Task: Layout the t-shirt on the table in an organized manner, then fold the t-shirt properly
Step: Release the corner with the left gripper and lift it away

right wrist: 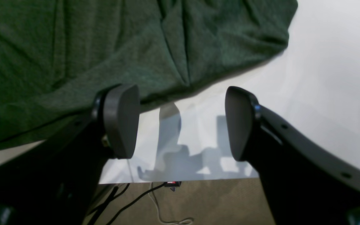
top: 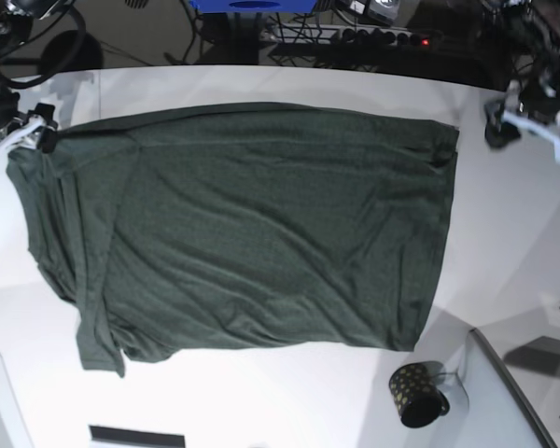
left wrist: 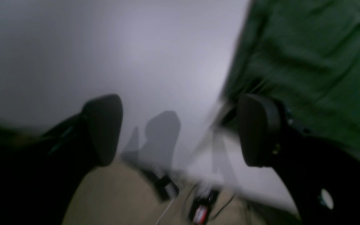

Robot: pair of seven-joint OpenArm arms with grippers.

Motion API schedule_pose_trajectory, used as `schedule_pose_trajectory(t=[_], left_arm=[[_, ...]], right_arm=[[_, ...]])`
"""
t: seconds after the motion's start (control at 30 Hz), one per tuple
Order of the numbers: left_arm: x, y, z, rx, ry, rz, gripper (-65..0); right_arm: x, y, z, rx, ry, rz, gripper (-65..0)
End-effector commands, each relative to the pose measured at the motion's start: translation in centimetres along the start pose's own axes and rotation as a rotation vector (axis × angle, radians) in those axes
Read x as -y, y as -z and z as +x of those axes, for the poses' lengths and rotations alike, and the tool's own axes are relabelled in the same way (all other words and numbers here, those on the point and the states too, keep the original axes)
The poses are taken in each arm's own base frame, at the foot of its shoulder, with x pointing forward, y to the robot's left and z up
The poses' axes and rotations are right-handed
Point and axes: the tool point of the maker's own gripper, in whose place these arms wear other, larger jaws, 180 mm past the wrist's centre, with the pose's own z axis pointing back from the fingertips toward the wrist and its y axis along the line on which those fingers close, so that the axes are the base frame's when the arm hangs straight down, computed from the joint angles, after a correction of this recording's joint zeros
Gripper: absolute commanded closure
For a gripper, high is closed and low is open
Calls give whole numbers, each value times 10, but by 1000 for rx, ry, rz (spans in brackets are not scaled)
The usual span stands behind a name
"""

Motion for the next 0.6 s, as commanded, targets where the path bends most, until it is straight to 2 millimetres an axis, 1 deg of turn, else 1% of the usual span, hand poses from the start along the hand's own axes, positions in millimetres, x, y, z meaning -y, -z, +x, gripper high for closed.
schedule_pose_trajectory(t=[0.0, 0.07, 0.1, 0.13, 0.17, 0.27, 0.33, 0.37, 0.47, 0.5, 0.57], left_arm=[[-9, -8, 6, 28, 8, 16, -548], [-23, -17, -6, 6, -3, 53, -545], [-29, -21, -10, 0, -10, 69, -533], [-34, -24, -15, -9, -15, 80, -505], [-39, -28, -19, -14, -22, 93, -459], [-48, -35, -26, -23, -34, 118, -290], [-49, -37, -30, -35, -32, 122, -181], [-49, -37, -30, -35, -32, 122, -130], [-49, -37, -32, -40, -31, 122, -23], [-49, -37, -32, -40, -31, 122, 0], [-49, -37, -32, -40, -31, 122, 0]], right_arm=[[2, -3, 14, 47, -6, 0, -396], [1, -2, 17, 53, -5, 3, -396], [0, -1, 18, 55, -5, 4, -396], [0, 0, 17, 52, -1, 7, -395], [-1, 2, 15, 46, 3, 12, -395], [-4, 8, 16, 41, 19, 29, -395], [-5, 11, 13, 32, 26, 35, -393], [-6, 11, 15, 37, 27, 38, -392], [-6, 11, 16, 39, 26, 38, -390], [-6, 12, 16, 35, 26, 38, -390], [-6, 12, 16, 34, 26, 38, -389]])
